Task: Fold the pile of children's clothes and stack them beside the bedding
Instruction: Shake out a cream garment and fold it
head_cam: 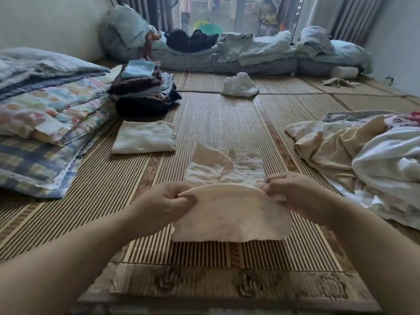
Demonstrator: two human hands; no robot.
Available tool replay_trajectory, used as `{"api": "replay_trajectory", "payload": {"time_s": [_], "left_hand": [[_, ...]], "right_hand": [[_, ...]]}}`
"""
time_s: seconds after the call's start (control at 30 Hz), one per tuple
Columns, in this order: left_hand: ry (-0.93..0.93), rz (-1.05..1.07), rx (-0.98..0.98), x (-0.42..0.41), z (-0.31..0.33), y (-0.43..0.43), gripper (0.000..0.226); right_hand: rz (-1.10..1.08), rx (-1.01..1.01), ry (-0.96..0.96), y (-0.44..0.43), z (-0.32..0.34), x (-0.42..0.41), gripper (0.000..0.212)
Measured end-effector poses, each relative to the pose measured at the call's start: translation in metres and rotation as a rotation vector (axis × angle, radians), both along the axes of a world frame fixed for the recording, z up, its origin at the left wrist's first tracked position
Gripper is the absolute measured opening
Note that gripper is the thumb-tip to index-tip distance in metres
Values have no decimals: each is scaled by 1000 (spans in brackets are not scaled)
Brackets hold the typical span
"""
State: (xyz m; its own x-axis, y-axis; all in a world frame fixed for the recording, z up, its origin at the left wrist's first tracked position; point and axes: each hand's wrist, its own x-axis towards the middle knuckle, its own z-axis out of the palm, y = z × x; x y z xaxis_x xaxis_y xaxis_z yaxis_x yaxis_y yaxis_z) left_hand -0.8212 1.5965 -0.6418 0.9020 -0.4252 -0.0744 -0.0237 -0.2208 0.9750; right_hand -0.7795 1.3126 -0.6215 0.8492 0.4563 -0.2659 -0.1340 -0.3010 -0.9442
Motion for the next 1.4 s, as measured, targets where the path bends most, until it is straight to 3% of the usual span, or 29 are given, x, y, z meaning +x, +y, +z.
{"api": "replay_trajectory", "payload": {"time_s": [0.1,0.17,0.2,0.27,0.37,0.47,0.53,0.67,0.8,0.93,1.07,1.2,1.3,1.4], "left_hand": [[-20,200,-42,25,-1,-8,13],[-5,284,19,39,-4,-12,32],[-57,314,143,44,-8,-12,43],[-235,279,394,48,-14,-12,58],[-506,-73,681,41,-22,-8,66],[-493,-463,910,32,-32,0,81],[-464,-562,1051,31,-38,9,90],[-444,-511,1109,33,-42,18,81],[-472,-396,964,32,-39,14,64],[-201,-169,600,23,-22,16,29],[-27,-202,280,12,-8,20,22],[197,-149,6,18,3,21,16],[207,113,-100,34,-2,11,36],[287,392,-267,46,-3,0,49]], "right_hand": [[-317,9,-78,9,-11,20,23],[-454,-208,-227,13,-20,24,21],[-458,-367,-350,13,-25,23,23],[-350,-544,-571,12,-33,18,33],[-7,-532,-588,9,-41,5,50],[304,-632,-476,3,-54,-4,90],[423,-793,-488,-4,-63,-5,105],[452,-861,-505,-10,-64,0,82],[315,-694,-437,-16,-52,0,59],[126,-306,-204,-22,-39,-5,29],[204,77,10,-29,-20,-10,31],[82,139,18,-22,-14,-1,36],[-267,86,-103,0,-15,11,41],[-503,13,-72,18,-21,22,57]]}}
